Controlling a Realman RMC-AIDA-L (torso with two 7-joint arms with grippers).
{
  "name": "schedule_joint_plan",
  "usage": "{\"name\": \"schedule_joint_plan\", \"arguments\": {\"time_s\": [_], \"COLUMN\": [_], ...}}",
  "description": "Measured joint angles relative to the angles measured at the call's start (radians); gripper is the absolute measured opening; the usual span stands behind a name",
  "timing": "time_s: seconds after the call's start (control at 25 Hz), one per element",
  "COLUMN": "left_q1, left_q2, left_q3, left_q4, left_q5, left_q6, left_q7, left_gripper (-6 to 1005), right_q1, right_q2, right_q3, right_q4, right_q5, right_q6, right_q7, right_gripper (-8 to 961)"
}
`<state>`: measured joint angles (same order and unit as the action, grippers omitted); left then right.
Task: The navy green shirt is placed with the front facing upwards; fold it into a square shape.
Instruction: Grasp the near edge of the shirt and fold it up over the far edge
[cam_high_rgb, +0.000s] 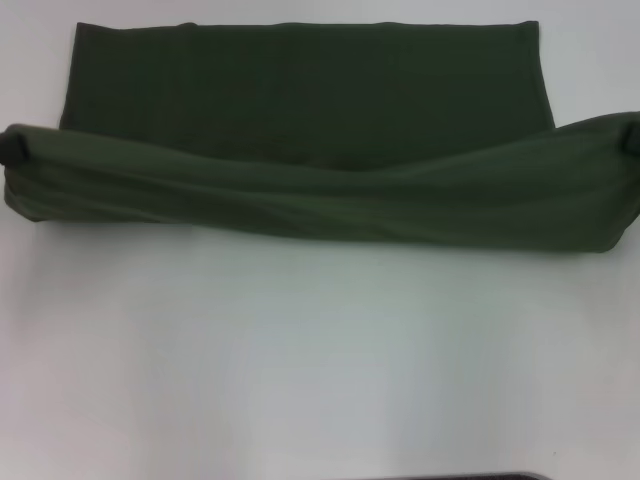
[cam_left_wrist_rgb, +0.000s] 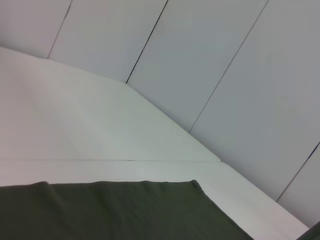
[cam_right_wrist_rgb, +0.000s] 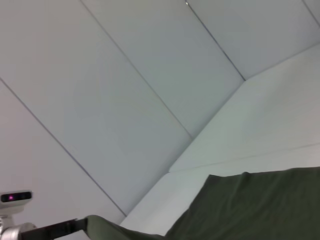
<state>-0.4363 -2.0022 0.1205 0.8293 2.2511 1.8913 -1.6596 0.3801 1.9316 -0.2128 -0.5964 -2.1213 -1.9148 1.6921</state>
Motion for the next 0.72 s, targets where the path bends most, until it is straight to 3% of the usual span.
{"name": "schedule_joint_plan", "arguments": {"time_s": [0.32, 0.72], "left_q1": [-0.038, -0.128], "left_q2": [0.003, 0.005], "left_q3": [0.008, 0.014], "left_q4": [-0.027, -0.102], "left_q5": [-0.005, -0.008], "left_q6": [-0.043, -0.193], "left_q7": [-0.007, -0.042], "left_gripper": [19, 26], "right_q1": [0.029, 0.085], "right_q2": [0.010, 0.020], "right_q3": [-0.006, -0.014], "right_q4": [0.009, 0.013], "right_q5": [0.000, -0.002], "right_q6": [0.062, 0.195], "right_q7": [0.021, 0.089], "right_gripper": [35, 34]}}
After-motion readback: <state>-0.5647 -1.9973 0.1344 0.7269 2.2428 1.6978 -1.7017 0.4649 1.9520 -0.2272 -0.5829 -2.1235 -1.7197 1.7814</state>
